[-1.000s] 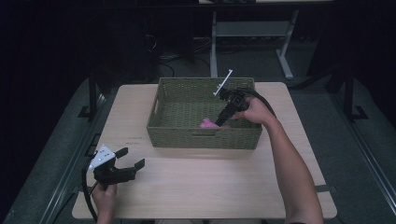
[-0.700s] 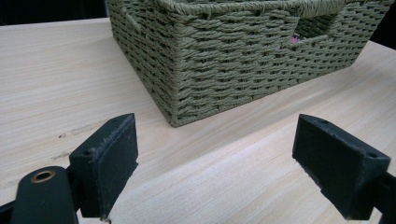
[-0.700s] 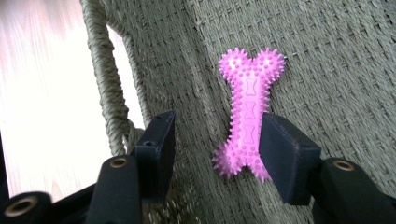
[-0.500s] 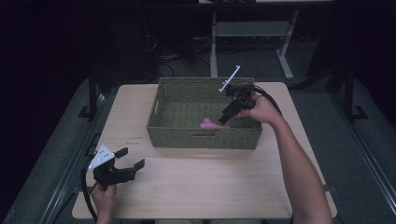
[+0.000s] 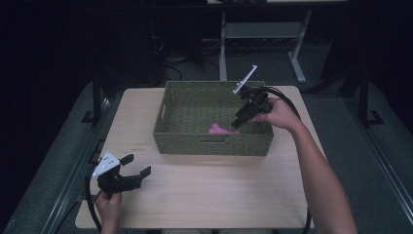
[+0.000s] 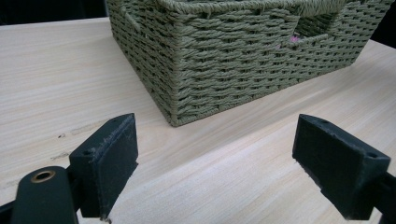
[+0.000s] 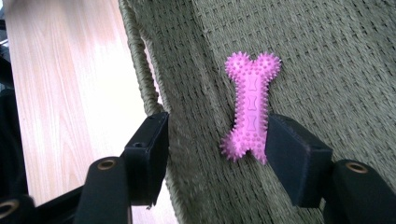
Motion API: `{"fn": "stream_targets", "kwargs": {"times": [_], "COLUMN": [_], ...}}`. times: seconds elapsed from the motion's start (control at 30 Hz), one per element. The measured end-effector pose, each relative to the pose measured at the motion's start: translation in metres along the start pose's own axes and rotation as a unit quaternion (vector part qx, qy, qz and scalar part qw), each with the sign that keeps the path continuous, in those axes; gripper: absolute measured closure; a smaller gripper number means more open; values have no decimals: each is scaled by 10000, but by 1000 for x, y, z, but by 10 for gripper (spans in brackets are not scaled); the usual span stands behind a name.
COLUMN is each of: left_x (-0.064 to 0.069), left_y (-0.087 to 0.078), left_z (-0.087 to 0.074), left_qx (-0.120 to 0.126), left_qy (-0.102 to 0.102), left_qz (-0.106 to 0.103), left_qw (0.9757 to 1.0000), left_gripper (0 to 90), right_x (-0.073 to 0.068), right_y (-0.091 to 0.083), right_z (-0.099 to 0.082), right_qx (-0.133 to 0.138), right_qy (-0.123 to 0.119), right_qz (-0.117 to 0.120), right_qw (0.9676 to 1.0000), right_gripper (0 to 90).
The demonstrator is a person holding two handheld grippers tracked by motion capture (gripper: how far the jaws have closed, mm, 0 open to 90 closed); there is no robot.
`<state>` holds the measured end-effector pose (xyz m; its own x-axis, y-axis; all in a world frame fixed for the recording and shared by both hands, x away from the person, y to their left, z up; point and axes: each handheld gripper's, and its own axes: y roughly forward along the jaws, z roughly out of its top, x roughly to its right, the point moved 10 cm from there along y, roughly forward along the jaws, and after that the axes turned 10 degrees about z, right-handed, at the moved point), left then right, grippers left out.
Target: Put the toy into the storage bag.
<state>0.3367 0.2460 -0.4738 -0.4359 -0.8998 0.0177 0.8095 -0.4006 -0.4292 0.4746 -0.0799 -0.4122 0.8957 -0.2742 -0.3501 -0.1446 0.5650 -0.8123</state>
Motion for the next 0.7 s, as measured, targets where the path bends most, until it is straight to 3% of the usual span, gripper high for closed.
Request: {"fn": "stream_targets", "kwargs": {"times": [0.7], "left_x": [1], "left_y": [0], "left_z": [0], "left_qx": [-6], "left_qy": [11], "left_qz": [0], "left_qw": [10000], "left_gripper": [136], "right_x": [-20], "right_y": [-19], "right_z": [-10], "right_qx": [105], "right_qy": [-118], "right_qz": [-81], "right_qw": [9998], "right_gripper": [377]}}
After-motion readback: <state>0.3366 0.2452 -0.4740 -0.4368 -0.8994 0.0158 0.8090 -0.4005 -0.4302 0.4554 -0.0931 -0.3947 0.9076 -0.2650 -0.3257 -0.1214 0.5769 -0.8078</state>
